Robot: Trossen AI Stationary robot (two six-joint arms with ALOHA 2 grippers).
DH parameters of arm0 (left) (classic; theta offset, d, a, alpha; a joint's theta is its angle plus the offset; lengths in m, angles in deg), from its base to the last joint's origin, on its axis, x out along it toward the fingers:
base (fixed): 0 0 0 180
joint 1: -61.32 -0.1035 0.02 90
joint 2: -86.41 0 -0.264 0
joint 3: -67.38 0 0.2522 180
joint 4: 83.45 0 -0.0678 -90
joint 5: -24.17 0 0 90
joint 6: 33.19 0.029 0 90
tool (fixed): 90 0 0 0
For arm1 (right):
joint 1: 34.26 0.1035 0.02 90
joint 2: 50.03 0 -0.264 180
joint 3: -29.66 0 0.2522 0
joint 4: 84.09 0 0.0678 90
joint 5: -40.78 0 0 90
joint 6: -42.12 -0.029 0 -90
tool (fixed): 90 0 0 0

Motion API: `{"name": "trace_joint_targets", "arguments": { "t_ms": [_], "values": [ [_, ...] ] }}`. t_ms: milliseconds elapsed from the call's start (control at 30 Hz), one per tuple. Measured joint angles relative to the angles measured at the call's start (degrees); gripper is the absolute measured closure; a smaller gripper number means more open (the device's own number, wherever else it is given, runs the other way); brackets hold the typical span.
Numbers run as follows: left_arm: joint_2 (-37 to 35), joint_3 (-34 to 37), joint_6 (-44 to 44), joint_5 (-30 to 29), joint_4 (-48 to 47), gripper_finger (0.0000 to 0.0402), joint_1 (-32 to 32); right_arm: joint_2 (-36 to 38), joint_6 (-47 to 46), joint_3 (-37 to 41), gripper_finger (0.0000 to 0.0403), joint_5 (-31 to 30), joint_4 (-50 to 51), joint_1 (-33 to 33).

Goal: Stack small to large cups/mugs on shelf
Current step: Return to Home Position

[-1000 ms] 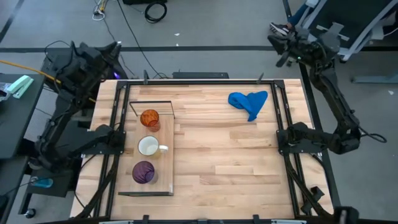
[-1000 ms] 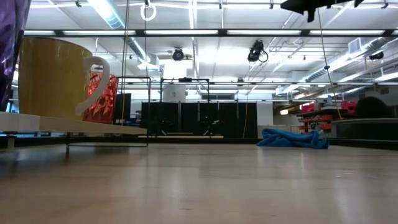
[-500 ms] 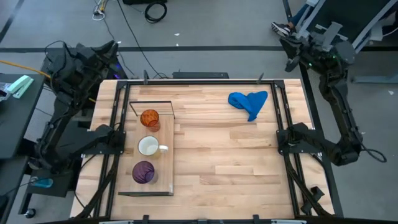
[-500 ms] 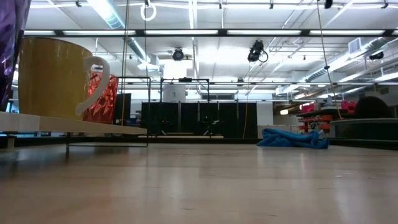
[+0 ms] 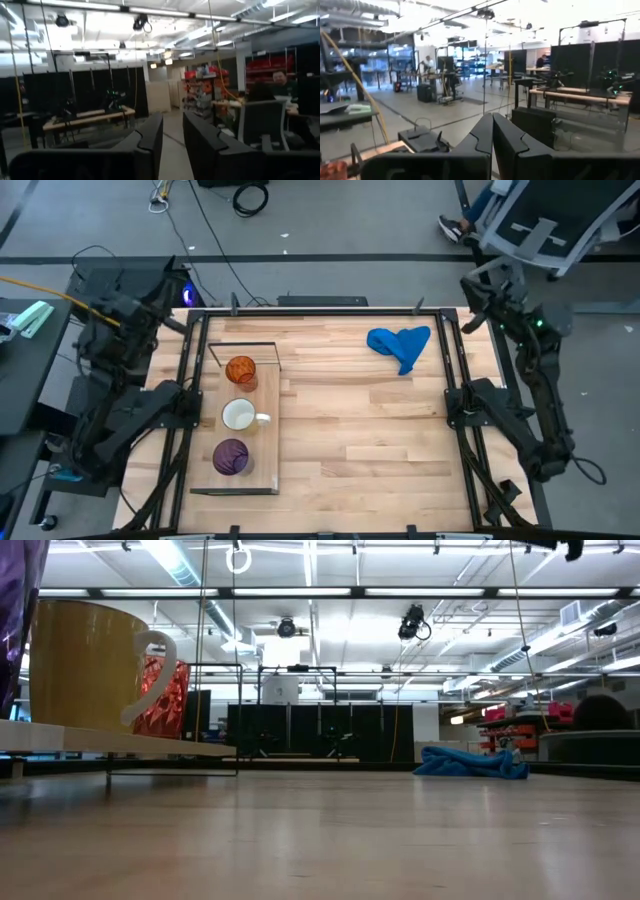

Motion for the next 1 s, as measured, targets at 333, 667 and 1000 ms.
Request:
{"name": "trace_joint_targets", "arguments": {
  "t_ms": [333,667,1000],
  "values": [
    [-10.0,7.0,0.1,-4.7,-6.3,0.0316,0.0,11.4,-2.7,13.1,0.0386,-3.1,-5.4,0.0],
    [-14.8,9.4,-0.3,-5.1,-8.1,0.0317,0.0,18.6,-3.1,15.5,0.0386,-4.2,-4.0,0.0],
    [-18.8,9.7,0.4,-7.1,-13.0,0.0317,0.0,23.6,-2.8,16.7,0.0386,-4.3,0.5,0.0]
  ]
}}
